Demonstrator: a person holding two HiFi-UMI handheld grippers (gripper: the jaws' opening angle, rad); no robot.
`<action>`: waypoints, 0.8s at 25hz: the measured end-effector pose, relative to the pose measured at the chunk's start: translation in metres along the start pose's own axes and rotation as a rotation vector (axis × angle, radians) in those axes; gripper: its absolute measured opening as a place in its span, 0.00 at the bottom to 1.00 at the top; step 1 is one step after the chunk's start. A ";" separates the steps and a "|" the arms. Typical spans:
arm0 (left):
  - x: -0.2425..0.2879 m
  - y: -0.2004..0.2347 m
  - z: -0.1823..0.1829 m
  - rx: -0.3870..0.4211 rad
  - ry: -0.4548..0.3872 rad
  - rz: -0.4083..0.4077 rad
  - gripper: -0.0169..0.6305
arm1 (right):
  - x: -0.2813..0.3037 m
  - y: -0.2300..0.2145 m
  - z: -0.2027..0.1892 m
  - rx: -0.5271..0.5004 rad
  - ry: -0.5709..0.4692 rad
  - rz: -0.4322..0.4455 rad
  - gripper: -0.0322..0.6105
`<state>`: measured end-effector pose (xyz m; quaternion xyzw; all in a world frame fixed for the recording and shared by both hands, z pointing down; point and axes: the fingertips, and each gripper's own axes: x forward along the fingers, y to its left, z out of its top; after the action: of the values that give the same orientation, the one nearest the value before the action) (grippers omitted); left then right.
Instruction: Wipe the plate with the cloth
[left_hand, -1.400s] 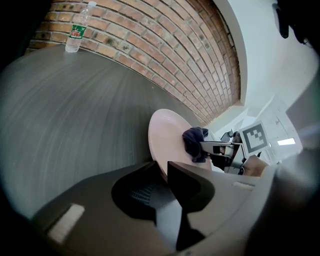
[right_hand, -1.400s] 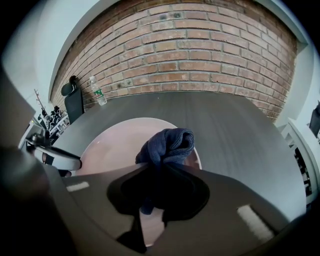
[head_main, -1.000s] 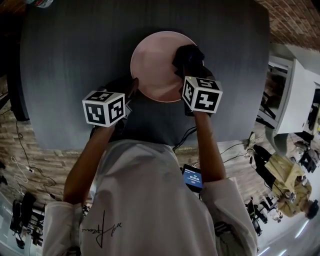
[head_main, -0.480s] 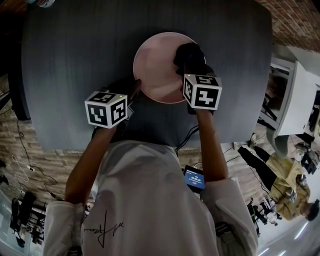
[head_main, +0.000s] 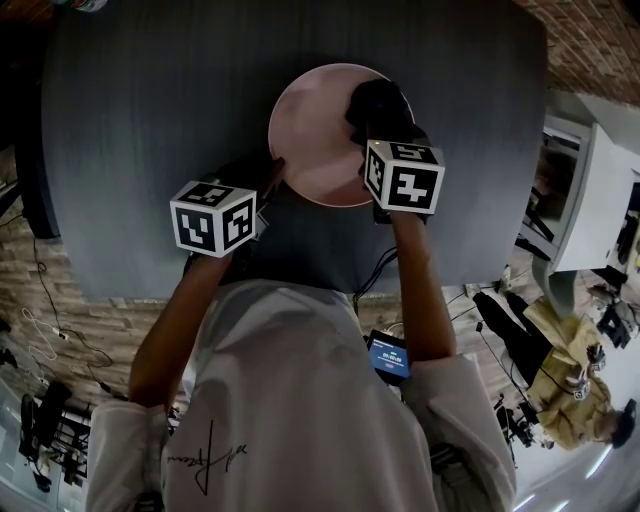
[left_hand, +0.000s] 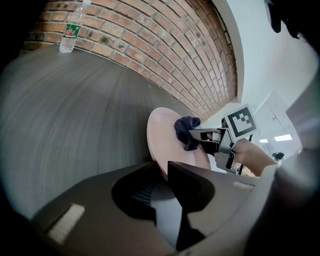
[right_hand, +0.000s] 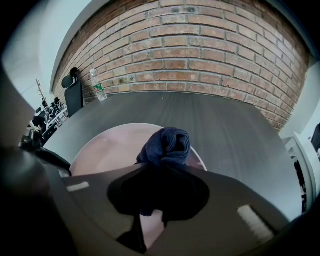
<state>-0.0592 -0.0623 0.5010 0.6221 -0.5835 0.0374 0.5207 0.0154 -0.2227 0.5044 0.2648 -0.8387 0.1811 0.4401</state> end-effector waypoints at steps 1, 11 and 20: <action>0.000 0.000 0.000 -0.003 0.000 -0.002 0.16 | 0.000 0.001 0.001 0.009 -0.001 0.004 0.15; -0.001 0.000 0.000 -0.005 0.006 -0.016 0.16 | 0.005 0.009 0.010 0.039 -0.010 0.023 0.15; -0.001 -0.001 0.000 -0.001 0.014 -0.027 0.17 | 0.011 0.018 0.017 0.015 -0.010 0.036 0.15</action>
<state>-0.0587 -0.0616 0.5003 0.6293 -0.5715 0.0345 0.5255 -0.0112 -0.2208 0.5027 0.2539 -0.8441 0.1938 0.4307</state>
